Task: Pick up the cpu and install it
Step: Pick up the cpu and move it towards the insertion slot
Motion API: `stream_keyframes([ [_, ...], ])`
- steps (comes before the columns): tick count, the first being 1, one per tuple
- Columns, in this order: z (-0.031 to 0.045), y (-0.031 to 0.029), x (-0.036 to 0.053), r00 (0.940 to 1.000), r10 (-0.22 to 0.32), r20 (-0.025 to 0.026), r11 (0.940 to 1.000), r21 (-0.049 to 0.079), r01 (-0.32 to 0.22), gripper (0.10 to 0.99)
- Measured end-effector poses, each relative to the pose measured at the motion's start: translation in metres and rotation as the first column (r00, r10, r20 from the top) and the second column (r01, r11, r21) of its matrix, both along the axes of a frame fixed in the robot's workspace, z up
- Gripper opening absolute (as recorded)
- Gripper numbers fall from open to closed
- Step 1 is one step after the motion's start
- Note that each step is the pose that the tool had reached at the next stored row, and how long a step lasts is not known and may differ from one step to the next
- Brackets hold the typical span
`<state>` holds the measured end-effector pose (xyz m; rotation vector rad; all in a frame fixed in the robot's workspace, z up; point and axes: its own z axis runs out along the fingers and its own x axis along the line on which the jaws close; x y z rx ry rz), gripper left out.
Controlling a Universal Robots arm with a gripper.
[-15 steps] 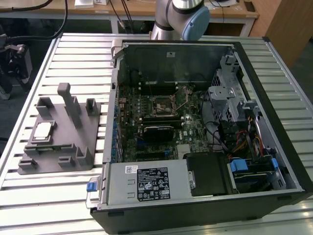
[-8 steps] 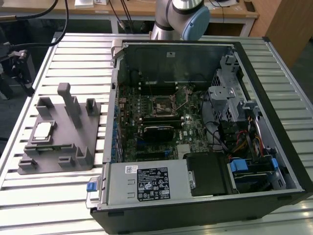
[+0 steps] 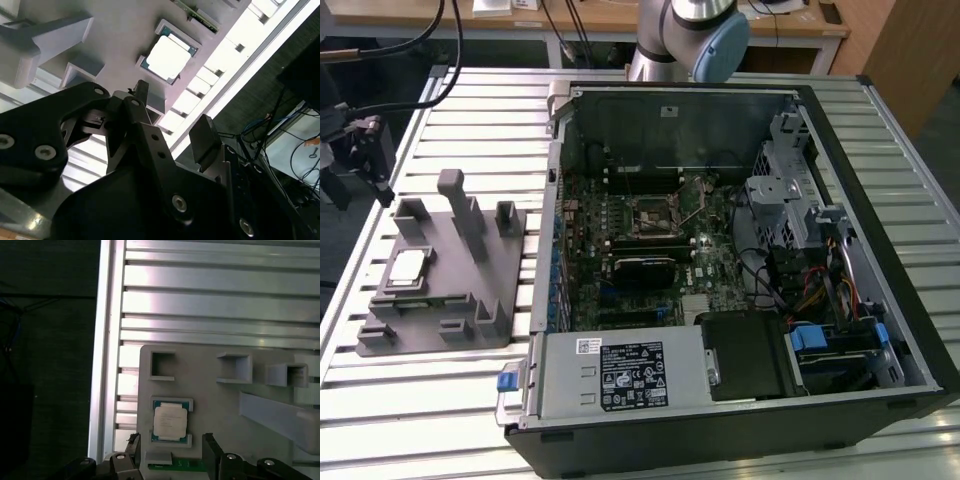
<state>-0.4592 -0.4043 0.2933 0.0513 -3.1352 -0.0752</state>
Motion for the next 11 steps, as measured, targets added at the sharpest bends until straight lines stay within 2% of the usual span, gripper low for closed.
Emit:
stream_keyframes([
  [3,-0.0038,-0.0001,0.0,1.0,0.0,0.0,1.0,0.0,0.0,0.616],
  [4,-0.005,-0.0002,0.0,1.0,0.0,0.0,1.0,0.0,0.0,0.671],
  [5,-0.0062,-0.0002,0.0,1.0,0.0,0.0,1.0,0.0,0.0,0.671],
  [6,-0.0077,-0.0003,0.0,1.0,0.0,-0.0001,1.0,0.0,0.0,0.733],
  [11,-0.0167,-0.0006,0.0,1.0,0.0,-0.0001,1.0,0.0,0.0,0.733],
])
